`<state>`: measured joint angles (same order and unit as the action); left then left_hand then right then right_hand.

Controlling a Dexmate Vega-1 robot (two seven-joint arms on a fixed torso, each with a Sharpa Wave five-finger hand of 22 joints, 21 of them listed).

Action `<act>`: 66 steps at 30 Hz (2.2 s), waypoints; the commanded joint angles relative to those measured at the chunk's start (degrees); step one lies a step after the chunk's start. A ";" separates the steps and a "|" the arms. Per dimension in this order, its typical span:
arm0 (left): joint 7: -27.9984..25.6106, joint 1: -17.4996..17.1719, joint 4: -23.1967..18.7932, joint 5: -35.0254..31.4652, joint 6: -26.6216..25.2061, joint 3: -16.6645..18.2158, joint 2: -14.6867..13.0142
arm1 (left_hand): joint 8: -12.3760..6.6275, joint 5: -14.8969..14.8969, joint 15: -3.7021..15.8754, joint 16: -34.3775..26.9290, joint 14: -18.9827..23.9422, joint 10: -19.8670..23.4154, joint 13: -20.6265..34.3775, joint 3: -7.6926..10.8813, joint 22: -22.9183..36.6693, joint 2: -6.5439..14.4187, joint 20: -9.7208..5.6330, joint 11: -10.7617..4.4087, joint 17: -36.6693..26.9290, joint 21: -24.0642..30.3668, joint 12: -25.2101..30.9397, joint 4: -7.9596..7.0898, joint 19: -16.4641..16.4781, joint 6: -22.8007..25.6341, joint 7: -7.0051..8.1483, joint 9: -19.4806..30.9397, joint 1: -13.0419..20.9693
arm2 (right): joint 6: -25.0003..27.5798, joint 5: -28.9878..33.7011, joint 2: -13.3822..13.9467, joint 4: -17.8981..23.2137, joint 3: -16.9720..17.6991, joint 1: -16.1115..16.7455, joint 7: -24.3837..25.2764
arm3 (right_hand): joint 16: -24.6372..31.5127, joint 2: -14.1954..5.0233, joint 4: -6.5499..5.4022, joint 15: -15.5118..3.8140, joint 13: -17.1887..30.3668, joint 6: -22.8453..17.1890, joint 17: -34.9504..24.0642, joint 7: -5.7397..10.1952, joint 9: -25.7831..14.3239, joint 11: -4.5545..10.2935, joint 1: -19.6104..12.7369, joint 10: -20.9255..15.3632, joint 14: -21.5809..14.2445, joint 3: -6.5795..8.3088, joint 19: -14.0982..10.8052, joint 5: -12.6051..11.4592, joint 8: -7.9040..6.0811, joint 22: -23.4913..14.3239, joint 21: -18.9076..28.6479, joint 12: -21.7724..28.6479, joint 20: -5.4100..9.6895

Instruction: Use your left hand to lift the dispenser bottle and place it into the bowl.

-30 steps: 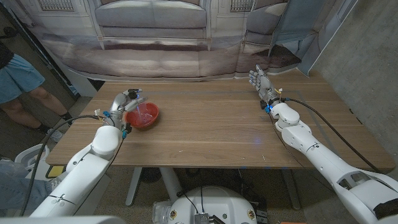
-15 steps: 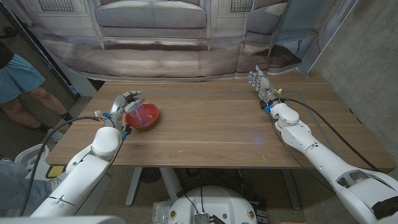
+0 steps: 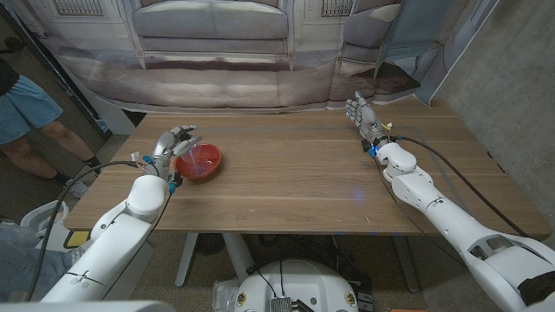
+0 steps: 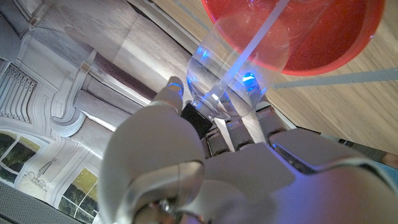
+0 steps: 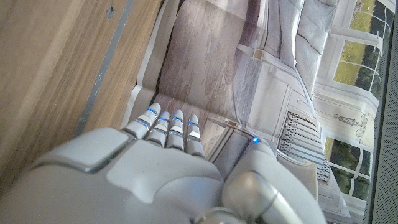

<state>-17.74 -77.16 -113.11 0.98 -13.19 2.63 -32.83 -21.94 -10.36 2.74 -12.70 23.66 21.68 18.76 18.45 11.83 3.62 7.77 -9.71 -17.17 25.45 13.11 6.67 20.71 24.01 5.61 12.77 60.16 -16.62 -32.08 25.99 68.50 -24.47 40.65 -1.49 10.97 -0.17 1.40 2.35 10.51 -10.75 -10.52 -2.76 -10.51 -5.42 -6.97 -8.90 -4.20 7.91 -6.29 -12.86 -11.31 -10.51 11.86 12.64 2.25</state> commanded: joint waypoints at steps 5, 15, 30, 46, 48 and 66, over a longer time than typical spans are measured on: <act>1.09 0.05 0.02 0.76 0.70 0.38 -0.29 | 0.54 0.20 0.35 0.29 -1.18 -0.61 0.19 -0.44 0.26 -0.28 0.29 0.02 -0.29 -0.08 -0.37 -0.50 -0.86 -0.92 -0.22 0.09 -1.31 | 0.30 0.32 0.05 0.40 -0.19 -0.04 0.21 | -0.04 -0.36 0.15 -0.13 0.23 -0.38 -0.27 0.26 -0.19 0.09 -0.20 -0.58 -0.52 -0.07 -0.42 0.30 0.07 -0.23 -0.06 -0.14 -0.12; 1.33 -0.53 -0.45 0.83 0.90 0.64 -0.53 | 1.54 0.25 0.35 1.10 -3.89 -2.24 0.21 -1.28 0.20 -1.08 1.36 0.53 -0.10 -0.86 -0.92 -1.13 -3.15 -2.63 -0.39 -0.12 -3.02 | 1.14 0.27 0.24 1.27 -0.13 0.35 0.88 | -0.05 -0.38 0.18 -0.08 0.23 -0.39 -0.27 0.33 -0.19 0.16 -0.19 -0.56 -0.52 -0.11 -0.41 0.31 0.08 -0.23 -0.07 -0.16 -0.18; 2.19 -0.48 -2.69 0.79 -0.74 0.93 -1.38 | 3.65 -0.16 -0.72 2.27 -9.70 -5.67 -0.37 -2.37 0.03 -1.82 2.91 1.20 0.87 -3.00 -1.77 -2.14 -8.40 -5.51 -0.32 -0.51 -5.62 | -0.51 -0.16 -0.15 0.12 0.28 0.16 0.12 | -0.09 -0.41 0.25 0.02 0.23 -0.35 -0.27 0.33 -0.19 0.13 -0.18 -0.53 -0.42 -0.16 -0.34 0.31 0.10 -0.24 -0.11 -0.19 -0.12; 3.44 0.33 -5.72 -0.29 -3.78 1.49 -2.83 | 4.46 -0.29 -1.21 2.06 -10.97 -6.56 -0.75 -2.65 -0.10 -1.97 3.33 1.55 1.43 -3.77 -1.71 -2.39 -9.97 -6.18 -0.37 -0.66 -6.40 | -1.01 -0.27 -0.25 -1.10 0.41 -0.19 -0.26 | -0.09 -0.46 0.31 -0.04 0.24 -0.39 -0.26 0.26 -0.19 0.19 -0.19 -0.56 -0.42 -0.20 -0.29 0.32 0.09 -0.25 -0.13 -0.20 -0.11; 3.51 0.54 -6.51 -0.74 -4.99 1.44 -3.08 | 4.46 -0.29 -1.19 2.00 -10.96 -6.48 -0.78 -2.66 -0.11 -1.95 3.30 1.65 1.48 -3.78 -1.64 -2.43 -9.96 -6.06 -0.42 -0.67 -6.47 | -1.30 -0.26 -0.41 -1.75 0.34 -0.40 -0.55 | -0.08 -0.46 0.32 -0.03 0.24 -0.36 -0.26 0.31 -0.19 0.12 -0.19 -0.58 -0.44 -0.21 -0.29 0.32 0.10 -0.25 -0.13 -0.20 -0.10; 4.31 -0.67 -11.34 -2.60 -6.16 4.72 -3.91 | 4.59 -0.34 -0.93 1.45 -10.25 -6.11 -1.05 -2.63 -0.16 -1.72 3.28 1.48 1.84 -3.73 -1.29 -2.57 -9.60 -5.50 -0.69 -0.73 -6.80 | -1.16 -0.28 -0.42 -1.68 0.38 -0.54 -0.33 | -0.08 -0.51 0.38 -0.05 0.24 -0.34 -0.26 0.21 -0.19 0.13 -0.18 -0.56 -0.44 -0.26 -0.28 0.33 0.11 -0.25 -0.14 -0.23 -0.15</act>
<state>-13.92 -77.09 -121.97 -0.62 -18.61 5.52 -36.33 -17.50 -10.43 1.57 -10.74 13.01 15.40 17.55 15.81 11.72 1.83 10.84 -8.09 -15.20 21.78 11.43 4.05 11.09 18.32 5.01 11.98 53.85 -18.00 -32.55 25.46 66.59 -24.03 40.22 -1.99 10.97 -0.17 1.64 2.35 10.51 -10.75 -10.52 -2.76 -10.51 -5.22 -6.97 -9.11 -4.20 7.67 -6.29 -12.85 -11.31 -10.51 11.86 12.64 2.25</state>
